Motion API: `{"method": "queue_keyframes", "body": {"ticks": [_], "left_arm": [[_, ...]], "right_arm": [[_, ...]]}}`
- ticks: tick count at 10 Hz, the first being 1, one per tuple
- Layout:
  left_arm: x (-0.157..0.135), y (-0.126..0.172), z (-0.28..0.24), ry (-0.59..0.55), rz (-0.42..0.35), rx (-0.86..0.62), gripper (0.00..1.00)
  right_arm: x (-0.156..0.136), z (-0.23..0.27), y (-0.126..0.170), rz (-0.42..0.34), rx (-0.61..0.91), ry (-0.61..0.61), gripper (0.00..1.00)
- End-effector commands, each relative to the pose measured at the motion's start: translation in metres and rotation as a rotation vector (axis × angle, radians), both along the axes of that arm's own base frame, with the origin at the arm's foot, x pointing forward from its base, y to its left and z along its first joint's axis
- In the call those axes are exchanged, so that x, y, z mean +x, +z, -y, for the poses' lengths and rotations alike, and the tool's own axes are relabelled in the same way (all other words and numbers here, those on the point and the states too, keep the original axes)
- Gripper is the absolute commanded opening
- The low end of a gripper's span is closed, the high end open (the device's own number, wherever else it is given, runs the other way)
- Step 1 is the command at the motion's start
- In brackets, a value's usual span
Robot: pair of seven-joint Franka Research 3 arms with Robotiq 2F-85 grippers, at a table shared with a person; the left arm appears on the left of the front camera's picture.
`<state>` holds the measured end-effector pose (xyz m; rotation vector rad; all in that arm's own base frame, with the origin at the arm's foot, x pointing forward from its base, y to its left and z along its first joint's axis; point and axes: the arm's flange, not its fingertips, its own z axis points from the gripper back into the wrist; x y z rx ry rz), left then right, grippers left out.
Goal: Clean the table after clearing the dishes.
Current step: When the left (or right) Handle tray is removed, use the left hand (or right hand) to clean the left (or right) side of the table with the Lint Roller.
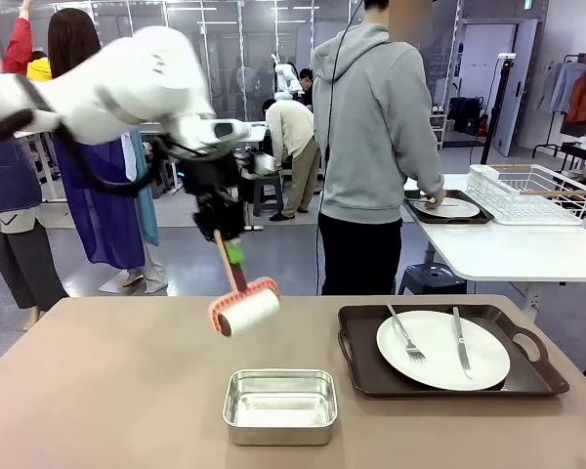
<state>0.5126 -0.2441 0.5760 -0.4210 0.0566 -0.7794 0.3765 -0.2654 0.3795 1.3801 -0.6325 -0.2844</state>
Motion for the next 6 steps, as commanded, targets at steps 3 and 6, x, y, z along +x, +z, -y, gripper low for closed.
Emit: {"method": "queue_keyframes", "body": {"ticks": [3,6], "left_arm": [[-0.014,-0.039,-0.079,0.523,0.048,-0.055,0.13],[-0.014,-0.052,-0.084,0.471,0.231,-0.064,0.13]], "right_arm": [[-0.002,-0.002,0.003,0.008,0.0,-0.003,1.0],[-0.002,-0.002,0.003,0.008,0.0,-0.003,1.0]]}}
